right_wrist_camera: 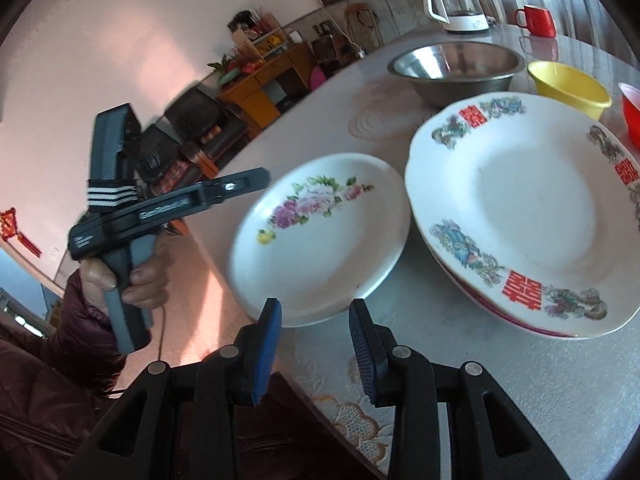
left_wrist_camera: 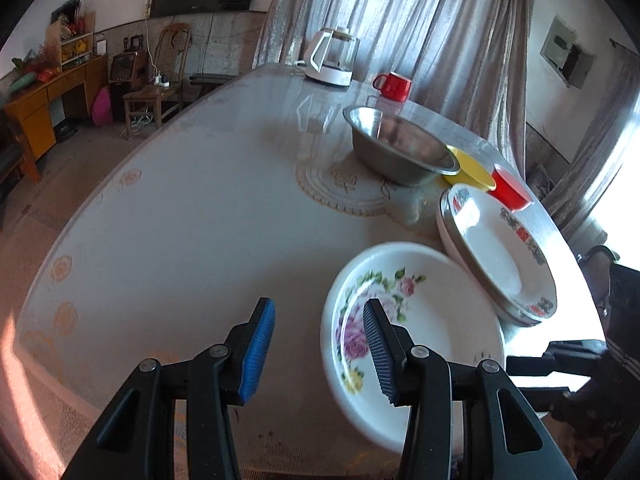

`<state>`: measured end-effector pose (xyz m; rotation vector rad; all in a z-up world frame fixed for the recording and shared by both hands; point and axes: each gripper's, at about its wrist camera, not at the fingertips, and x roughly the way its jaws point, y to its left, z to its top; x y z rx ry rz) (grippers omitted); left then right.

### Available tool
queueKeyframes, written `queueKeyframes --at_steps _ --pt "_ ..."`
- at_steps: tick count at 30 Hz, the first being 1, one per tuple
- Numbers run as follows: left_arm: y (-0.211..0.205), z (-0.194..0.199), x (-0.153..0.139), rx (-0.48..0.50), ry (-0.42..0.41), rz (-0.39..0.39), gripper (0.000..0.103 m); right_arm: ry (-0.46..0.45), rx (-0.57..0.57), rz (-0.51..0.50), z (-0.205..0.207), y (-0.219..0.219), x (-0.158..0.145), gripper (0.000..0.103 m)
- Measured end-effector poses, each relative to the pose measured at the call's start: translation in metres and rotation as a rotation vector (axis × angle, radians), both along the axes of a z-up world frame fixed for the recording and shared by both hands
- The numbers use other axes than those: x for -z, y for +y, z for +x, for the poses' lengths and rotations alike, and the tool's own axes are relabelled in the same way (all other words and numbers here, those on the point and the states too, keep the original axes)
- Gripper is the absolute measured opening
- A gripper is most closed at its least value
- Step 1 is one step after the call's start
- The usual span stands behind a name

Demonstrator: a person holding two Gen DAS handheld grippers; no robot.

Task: Organize plates and bowls

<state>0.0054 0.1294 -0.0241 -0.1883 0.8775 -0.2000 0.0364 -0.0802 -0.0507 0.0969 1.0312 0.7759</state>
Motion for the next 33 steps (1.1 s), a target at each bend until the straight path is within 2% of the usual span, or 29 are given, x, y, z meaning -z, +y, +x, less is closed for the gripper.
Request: queueKeyframes --at_steps 3,7,8,26,33 --pt "-0.004 -0.003 0.008 0.027 0.014 -0.005 0.043 0.009 0.002 -0.022 0.004 0.004 0.005 0.038" --pt "-0.003 -0.001 0.016 0.025 0.037 -0.033 0.027 0.007 -0.005 -0.034 0.008 0.013 0.008 0.041" --pt "-0.003 -0.001 0.017 0.026 0.035 -0.035 0.026 0.006 -0.006 -0.036 0.010 0.015 0.009 0.041" --pt "0.035 0.009 0.016 -0.098 0.002 0.000 0.026 -0.037 -0.010 -0.113 0.046 0.052 0.016 0.043" --pt "0.040 0.013 0.018 -0.133 -0.006 0.026 0.031 -0.085 0.009 -0.148 0.059 0.074 0.018 0.043"
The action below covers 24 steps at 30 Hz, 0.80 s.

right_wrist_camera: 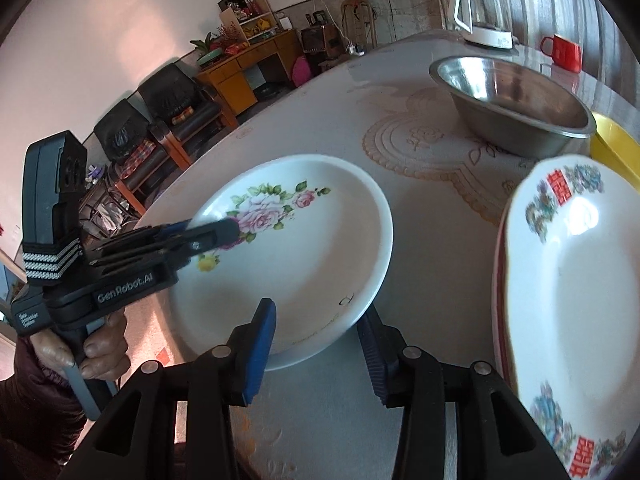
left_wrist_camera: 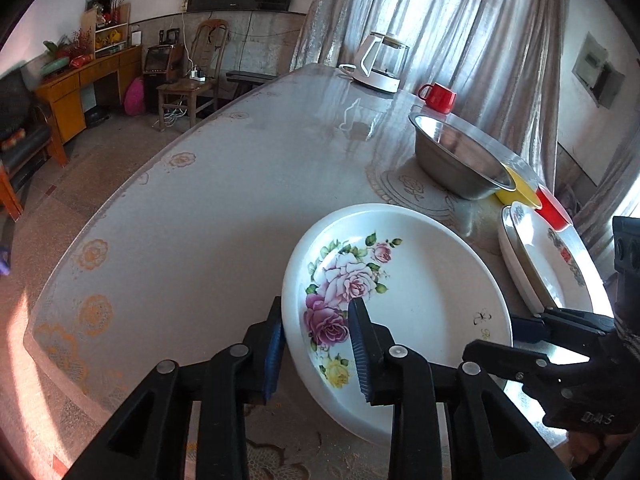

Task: Organize plates and bowls

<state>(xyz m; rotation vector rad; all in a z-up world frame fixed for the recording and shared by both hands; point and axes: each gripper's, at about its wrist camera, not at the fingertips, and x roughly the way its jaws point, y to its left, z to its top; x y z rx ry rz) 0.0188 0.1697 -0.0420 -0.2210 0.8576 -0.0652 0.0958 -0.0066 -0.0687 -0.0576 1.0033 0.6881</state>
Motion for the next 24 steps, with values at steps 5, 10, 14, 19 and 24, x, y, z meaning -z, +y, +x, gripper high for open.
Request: queueKeyframes --at_steps 5,10,14,19,24 --pt "-0.002 0.001 0.001 0.000 -0.002 0.028 0.034 -0.034 0.005 -0.009 0.001 0.001 0.000 0.044" --pt "-0.004 0.004 0.001 -0.018 0.002 0.042 0.034 -0.016 0.002 0.051 -0.001 -0.008 -0.001 0.050" --pt "-0.006 0.001 0.001 -0.022 -0.006 0.069 0.034 -0.026 -0.002 0.059 -0.003 -0.008 -0.001 0.050" --pt "-0.008 0.000 0.001 -0.032 -0.014 0.079 0.036 -0.054 0.000 0.039 -0.005 0.001 -0.002 0.049" --pt "-0.008 0.000 0.002 -0.037 -0.014 0.087 0.037 -0.060 0.009 0.037 -0.006 0.001 -0.003 0.047"
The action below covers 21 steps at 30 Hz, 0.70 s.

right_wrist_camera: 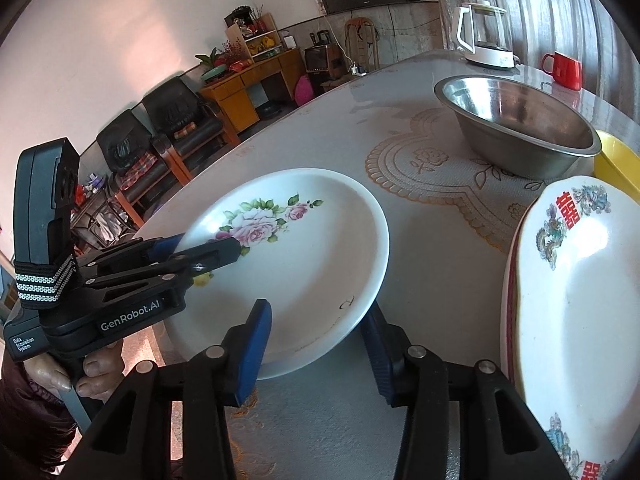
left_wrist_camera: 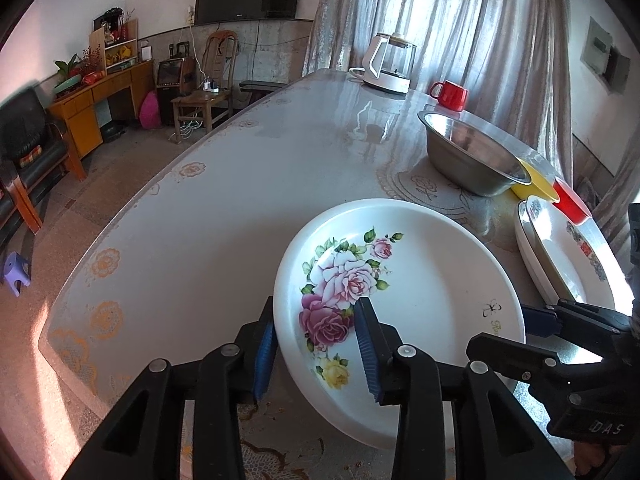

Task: Organize plates and bowls

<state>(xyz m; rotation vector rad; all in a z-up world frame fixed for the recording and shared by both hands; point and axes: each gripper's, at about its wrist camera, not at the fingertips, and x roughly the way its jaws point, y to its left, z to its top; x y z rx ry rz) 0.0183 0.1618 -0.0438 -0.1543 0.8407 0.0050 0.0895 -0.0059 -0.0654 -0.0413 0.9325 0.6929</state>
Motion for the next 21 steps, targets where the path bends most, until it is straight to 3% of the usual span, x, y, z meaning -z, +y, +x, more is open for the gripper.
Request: queueKeyframes --at_steps 5,7,10,21 --pt "-0.003 -0.002 -0.001 -0.002 0.003 0.008 0.039 0.046 0.033 0.050 0.007 -0.004 0.001 0.046" --pt "-0.004 -0.004 0.000 -0.003 0.001 0.009 0.039 0.033 0.045 0.034 0.006 -0.003 0.002 0.036" --pt "-0.002 -0.005 -0.001 -0.007 0.007 -0.009 0.039 0.035 0.068 0.045 0.005 -0.006 0.003 0.030" --pt "-0.007 -0.016 -0.002 0.027 -0.004 -0.056 0.039 0.053 0.090 0.068 0.003 -0.015 0.001 0.027"
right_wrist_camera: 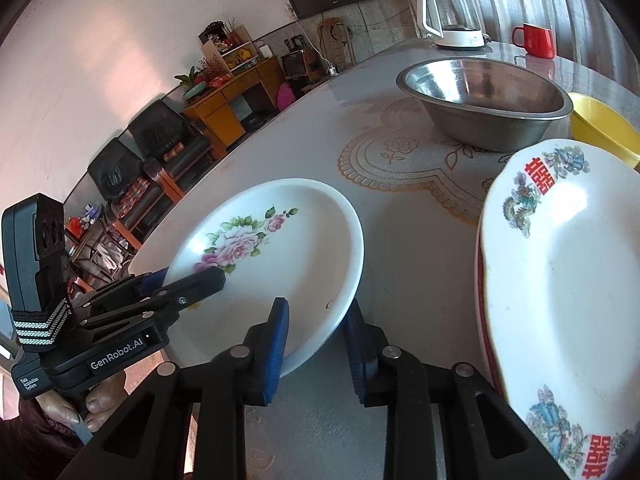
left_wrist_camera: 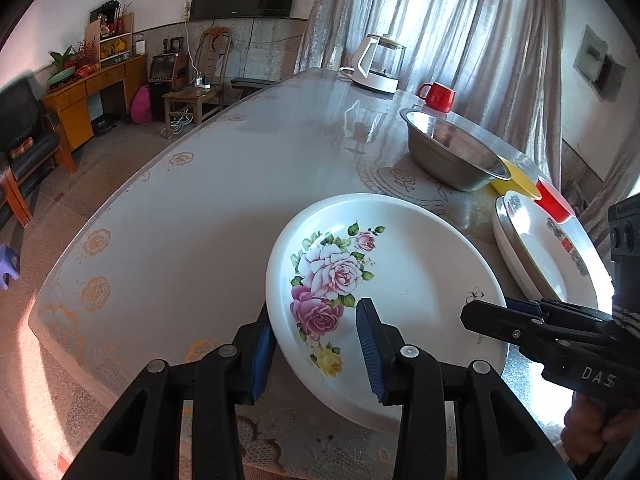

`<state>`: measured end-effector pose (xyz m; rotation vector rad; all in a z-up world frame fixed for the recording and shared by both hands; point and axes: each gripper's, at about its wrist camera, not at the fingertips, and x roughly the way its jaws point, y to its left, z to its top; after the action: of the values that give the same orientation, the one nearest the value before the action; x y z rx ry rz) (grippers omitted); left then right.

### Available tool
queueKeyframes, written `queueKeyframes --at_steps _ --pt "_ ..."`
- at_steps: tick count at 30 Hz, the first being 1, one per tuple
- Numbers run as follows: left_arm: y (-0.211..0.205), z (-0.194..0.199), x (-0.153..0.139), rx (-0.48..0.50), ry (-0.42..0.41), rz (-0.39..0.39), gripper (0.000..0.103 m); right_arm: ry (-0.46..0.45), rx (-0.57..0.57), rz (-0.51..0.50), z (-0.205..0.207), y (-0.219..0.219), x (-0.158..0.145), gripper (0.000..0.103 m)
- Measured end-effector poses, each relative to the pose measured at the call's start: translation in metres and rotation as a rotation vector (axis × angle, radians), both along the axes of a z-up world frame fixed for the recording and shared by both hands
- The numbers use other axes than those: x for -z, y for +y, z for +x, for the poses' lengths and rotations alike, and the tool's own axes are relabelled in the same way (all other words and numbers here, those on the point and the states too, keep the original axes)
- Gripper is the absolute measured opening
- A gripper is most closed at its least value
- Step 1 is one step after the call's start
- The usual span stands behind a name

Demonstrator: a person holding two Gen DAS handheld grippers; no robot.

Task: Organize plates and bowls

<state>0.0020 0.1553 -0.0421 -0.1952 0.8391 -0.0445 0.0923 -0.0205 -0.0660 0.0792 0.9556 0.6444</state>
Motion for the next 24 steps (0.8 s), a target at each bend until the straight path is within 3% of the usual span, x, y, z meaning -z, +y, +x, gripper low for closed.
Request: queueKeyframes --at_steps 24 --pt "-0.026 -0.005 -0.031 0.070 -0.079 -0.002 0.039 -0.083 0.048 0.053 -0.018 -0.035 -0.024 0.027"
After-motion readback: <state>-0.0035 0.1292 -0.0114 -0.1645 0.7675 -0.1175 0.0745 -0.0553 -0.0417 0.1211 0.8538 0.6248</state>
